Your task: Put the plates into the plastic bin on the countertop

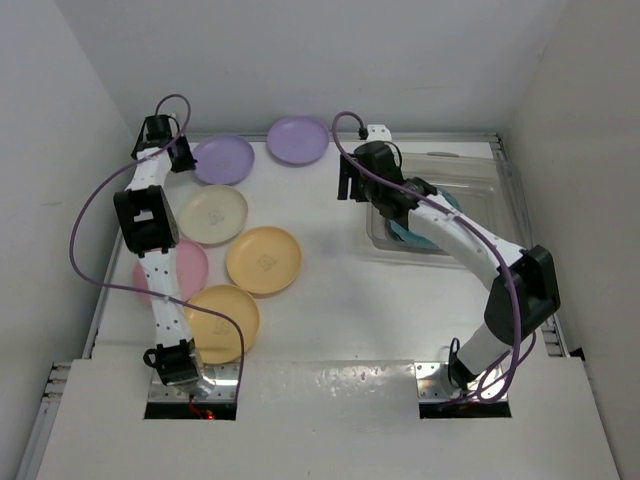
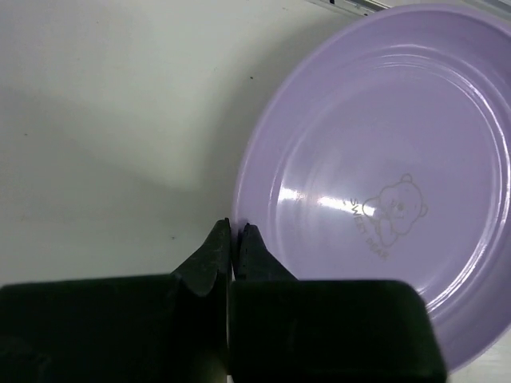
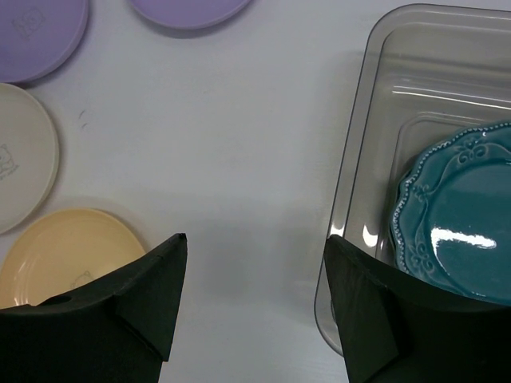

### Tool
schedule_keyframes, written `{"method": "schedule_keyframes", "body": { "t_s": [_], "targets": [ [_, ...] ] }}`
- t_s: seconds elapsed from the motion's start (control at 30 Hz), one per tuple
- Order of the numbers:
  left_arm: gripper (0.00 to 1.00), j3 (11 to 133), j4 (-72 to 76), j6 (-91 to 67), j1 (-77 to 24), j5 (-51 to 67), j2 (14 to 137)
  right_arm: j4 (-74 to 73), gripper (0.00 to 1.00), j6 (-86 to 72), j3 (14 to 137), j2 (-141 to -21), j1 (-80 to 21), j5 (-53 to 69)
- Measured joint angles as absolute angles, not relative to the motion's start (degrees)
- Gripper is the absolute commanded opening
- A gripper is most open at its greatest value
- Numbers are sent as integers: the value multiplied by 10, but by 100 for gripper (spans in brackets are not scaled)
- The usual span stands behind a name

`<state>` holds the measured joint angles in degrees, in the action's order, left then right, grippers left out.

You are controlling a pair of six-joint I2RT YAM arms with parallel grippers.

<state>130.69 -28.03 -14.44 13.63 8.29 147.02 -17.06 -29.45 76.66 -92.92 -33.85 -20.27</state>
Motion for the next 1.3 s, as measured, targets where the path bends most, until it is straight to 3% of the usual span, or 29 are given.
{"method": "schedule_keyframes", "body": {
  "t_s": [0.13,0.33,0.53,0.67,0.9,1.2,1.27,1.3],
  "targets": [
    [0,1307,-270,-172,143,116,1470,-177,67,-290,766,-929,-343,-208],
    [0,1272,-260,-166,151,180,1421,-176,82,-268,767,-928,-345,-145],
    [0,1193,-261,-107,142,241,1226,-172,93,-259,805,-928,-328,-50],
    [0,1171,-275,-34,98,268,1091,-145,93,-266,829,-928,-305,4],
    [0,1086,-338,35,-53,287,1008,-104,84,-303,834,-928,-267,77],
    [0,1057,-416,46,-84,282,1029,-95,74,-331,747,-929,-270,70],
    [0,1057,-417,47,-92,283,1029,-95,67,-333,739,-944,-270,64],
    [0,1057,-419,50,-95,283,1029,-95,57,-334,739,-954,-270,63]
  ]
}}
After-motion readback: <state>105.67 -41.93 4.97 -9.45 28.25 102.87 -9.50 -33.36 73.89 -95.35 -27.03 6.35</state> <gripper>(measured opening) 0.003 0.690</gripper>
